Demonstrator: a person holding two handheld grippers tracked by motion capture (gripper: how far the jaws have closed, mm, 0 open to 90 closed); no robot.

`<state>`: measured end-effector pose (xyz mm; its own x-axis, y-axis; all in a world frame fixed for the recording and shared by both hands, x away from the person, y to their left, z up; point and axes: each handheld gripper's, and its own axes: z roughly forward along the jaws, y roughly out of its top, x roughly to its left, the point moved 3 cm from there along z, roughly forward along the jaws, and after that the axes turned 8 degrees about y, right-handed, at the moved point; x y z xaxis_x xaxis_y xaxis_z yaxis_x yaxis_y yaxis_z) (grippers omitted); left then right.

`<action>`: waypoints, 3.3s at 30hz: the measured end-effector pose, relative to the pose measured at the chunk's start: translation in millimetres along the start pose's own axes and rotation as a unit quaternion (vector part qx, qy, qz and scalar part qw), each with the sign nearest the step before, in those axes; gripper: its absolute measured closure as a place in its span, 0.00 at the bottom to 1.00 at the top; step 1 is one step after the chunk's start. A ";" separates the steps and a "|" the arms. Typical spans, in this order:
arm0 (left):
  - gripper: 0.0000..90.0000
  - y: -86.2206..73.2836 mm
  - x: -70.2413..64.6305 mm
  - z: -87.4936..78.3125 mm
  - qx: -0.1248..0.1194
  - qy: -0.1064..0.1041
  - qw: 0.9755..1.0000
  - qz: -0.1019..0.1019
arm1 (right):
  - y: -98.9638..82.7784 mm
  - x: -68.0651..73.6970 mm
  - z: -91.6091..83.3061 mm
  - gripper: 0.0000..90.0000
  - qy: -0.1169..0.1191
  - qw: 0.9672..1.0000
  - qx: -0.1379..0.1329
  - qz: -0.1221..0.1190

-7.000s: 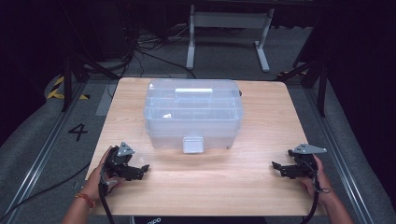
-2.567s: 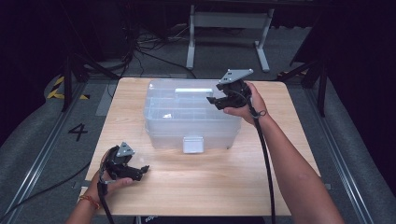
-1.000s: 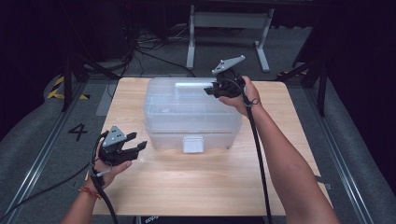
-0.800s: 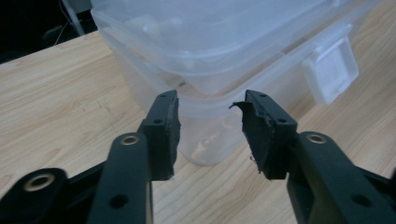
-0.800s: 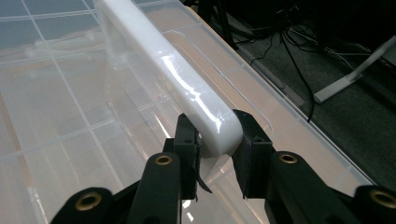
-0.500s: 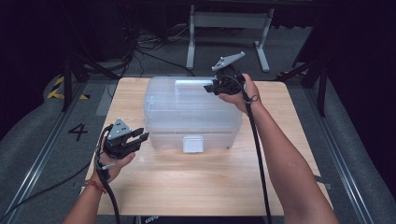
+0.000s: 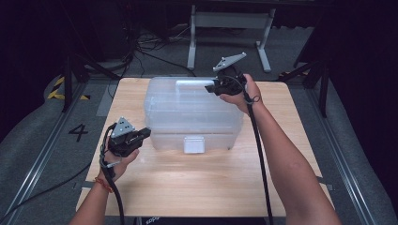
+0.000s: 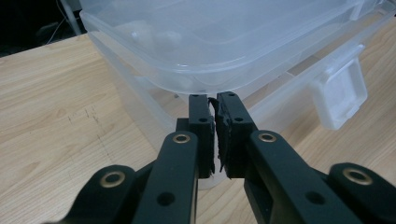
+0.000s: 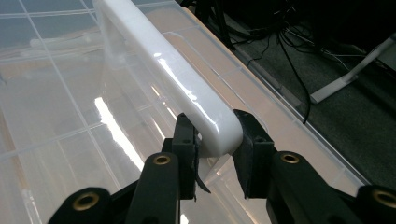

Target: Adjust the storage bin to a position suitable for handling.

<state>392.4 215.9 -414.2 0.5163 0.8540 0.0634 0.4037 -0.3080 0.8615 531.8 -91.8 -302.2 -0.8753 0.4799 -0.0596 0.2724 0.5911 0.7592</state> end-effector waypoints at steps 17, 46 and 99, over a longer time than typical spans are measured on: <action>0.98 -2.0 0.9 0.4 0.001 0.001 1.000 0.005 | -10.3 4.8 -21.8 0.64 -0.033 0.999 -0.009 -0.016; 0.98 10.4 2.5 -0.5 0.008 0.015 1.000 0.020 | -104.7 18.7 -108.5 0.36 -0.066 0.994 -0.091 0.014; 0.88 27.5 12.4 -12.8 0.003 0.017 0.999 0.037 | -155.2 12.9 -54.4 0.37 -0.099 0.988 -0.108 0.056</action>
<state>400.2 223.3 -383.3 0.5188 0.8428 0.1434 0.3707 -0.3730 0.8506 456.5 -212.6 -385.6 -0.7427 0.6652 -0.0763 0.2538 0.3852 0.8873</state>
